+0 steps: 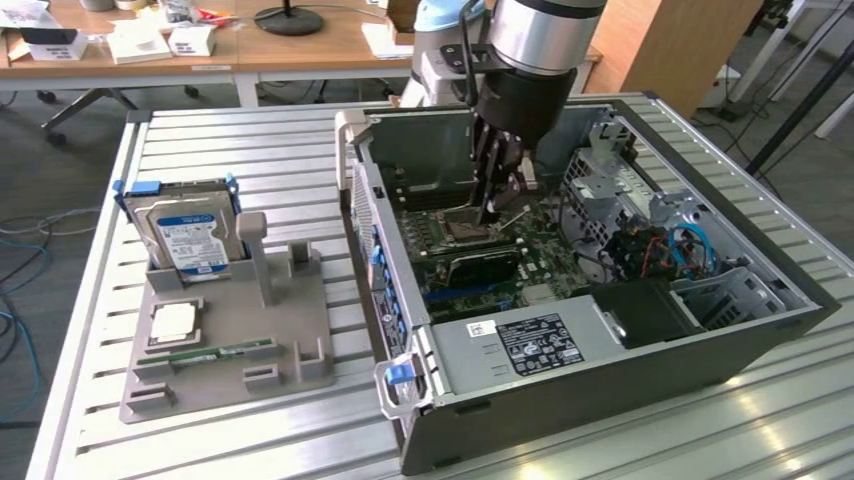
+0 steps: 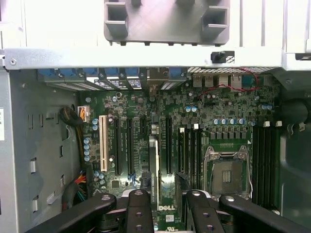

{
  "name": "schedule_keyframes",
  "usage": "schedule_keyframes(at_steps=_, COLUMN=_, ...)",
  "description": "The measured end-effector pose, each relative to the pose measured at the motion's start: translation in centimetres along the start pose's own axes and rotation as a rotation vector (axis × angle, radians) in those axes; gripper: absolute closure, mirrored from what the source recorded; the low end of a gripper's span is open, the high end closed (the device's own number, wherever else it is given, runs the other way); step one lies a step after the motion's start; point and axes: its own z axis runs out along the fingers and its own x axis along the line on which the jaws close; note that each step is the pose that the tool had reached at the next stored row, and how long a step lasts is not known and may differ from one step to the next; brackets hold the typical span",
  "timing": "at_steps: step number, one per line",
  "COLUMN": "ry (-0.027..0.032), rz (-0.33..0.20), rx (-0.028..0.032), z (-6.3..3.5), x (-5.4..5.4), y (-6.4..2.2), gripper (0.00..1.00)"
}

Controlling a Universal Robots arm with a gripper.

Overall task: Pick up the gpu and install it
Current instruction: 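Insert the gpu into the slot, then press down on the gpu until it lock into place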

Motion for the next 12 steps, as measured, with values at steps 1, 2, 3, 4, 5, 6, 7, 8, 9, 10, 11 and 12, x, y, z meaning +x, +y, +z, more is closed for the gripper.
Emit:
schedule_keyframes(at_steps=1, ry=-0.0001, rz=0.0, rx=0.0, z=0.0, x=0.0, y=0.0, gripper=0.66)
schedule_keyframes(at_steps=2, ry=0.0001, rz=0.0, rx=-0.0001, z=-0.01, x=0.0, y=0.0, gripper=0.66)
schedule_keyframes(at_steps=3, ry=0.0001, rz=0.0, rx=0.0, z=-0.01, x=0.0, y=0.0, gripper=0.66)
schedule_keyframes(at_steps=4, ry=0.0001, rz=0.0, rx=-0.0001, z=-0.01, x=0.0, y=0.0, gripper=0.66)
schedule_keyframes(at_steps=5, ry=0.0001, rz=0.0, rx=-0.0001, z=-0.01, x=0.0, y=0.0, gripper=0.66)
schedule_keyframes(at_steps=6, ry=0.0001, rz=0.0, rx=-0.0001, z=-0.01, x=0.0, y=0.0, gripper=0.66)
schedule_keyframes(at_steps=7, ry=0.0001, rz=0.0, rx=-0.0001, z=-0.01, x=0.0, y=0.0, gripper=0.66)
schedule_keyframes(at_steps=8, ry=0.0001, rz=0.0, rx=0.0, z=-0.01, x=0.0, y=0.0, gripper=0.66)
schedule_keyframes(at_steps=9, ry=0.0001, rz=0.0, rx=-0.0001, z=-0.01, x=0.0, y=0.0, gripper=0.66)
schedule_keyframes(at_steps=10, ry=0.0001, rz=0.0, rx=0.0, z=-0.01, x=0.0, y=0.0, gripper=0.66)
schedule_keyframes(at_steps=11, ry=0.0001, rz=0.0, rx=-0.0001, z=-0.01, x=0.0, y=0.0, gripper=0.66)
schedule_keyframes(at_steps=12, ry=0.0001, rz=0.0, rx=-0.0001, z=-0.01, x=0.0, y=0.0, gripper=0.66)
